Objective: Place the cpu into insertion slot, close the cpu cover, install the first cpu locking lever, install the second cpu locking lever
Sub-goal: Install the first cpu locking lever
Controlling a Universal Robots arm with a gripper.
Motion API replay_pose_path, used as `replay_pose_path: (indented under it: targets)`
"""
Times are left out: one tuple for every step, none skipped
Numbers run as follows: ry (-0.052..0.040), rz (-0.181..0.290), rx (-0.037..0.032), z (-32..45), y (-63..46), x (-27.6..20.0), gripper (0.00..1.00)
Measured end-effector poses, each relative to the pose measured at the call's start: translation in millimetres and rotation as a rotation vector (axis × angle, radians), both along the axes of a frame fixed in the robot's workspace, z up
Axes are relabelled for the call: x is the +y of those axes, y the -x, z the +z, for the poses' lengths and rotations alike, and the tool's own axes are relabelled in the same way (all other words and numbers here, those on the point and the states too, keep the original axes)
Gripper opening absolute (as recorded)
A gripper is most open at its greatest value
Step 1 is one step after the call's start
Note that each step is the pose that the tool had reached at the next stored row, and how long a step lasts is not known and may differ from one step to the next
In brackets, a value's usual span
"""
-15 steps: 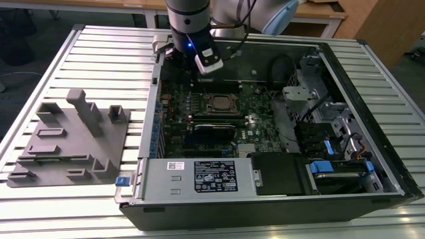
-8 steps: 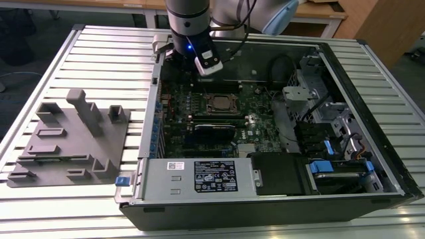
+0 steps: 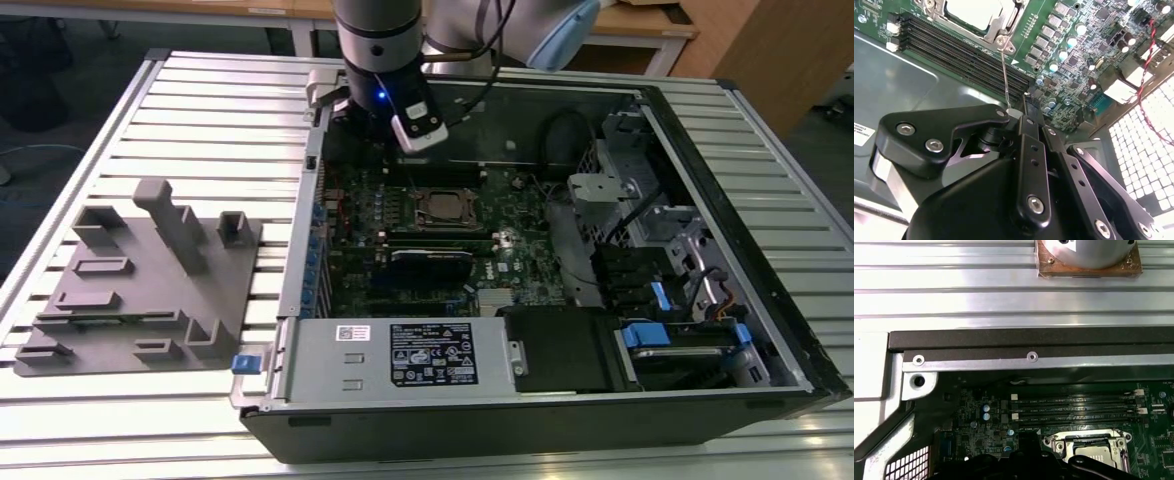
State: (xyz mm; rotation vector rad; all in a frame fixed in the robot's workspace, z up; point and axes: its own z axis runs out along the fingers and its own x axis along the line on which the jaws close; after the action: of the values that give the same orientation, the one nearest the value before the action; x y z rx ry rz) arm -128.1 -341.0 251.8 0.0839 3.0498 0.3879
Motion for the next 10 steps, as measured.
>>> replay_pose_path:
  targets:
    - [-0.0005, 0.000, 0.0000, 0.0, -0.3, 0.0, 0.11]
    - [-0.0007, 0.000, 0.0001, 0.0, -0.7, 0.1, 0.11]
    - [-0.0009, 0.000, 0.0002, -0.1, -1.4, 0.2, 0.11]
    - [-0.0011, 0.000, 0.0001, -0.2, -2.2, 0.3, 0.11]
    - [-0.0012, 0.000, 0.0001, -0.2, -3.2, 0.3, 0.11]
    - [-0.0013, 0.000, 0.0001, -0.3, -4.5, 0.3, 0.11]
    - [-0.0014, 0.000, 0.0001, -0.4, -6.0, 0.3, 0.11]
    - [-0.0013, 0.000, 0.0002, -0.4, -7.9, 0.3, 0.11]
    - [-0.0013, 0.000, 0.0001, -0.4, -10.0, 0.3, 0.11]
    - [-0.0013, 0.000, 0.0001, -0.5, -12.4, 0.3, 0.11]
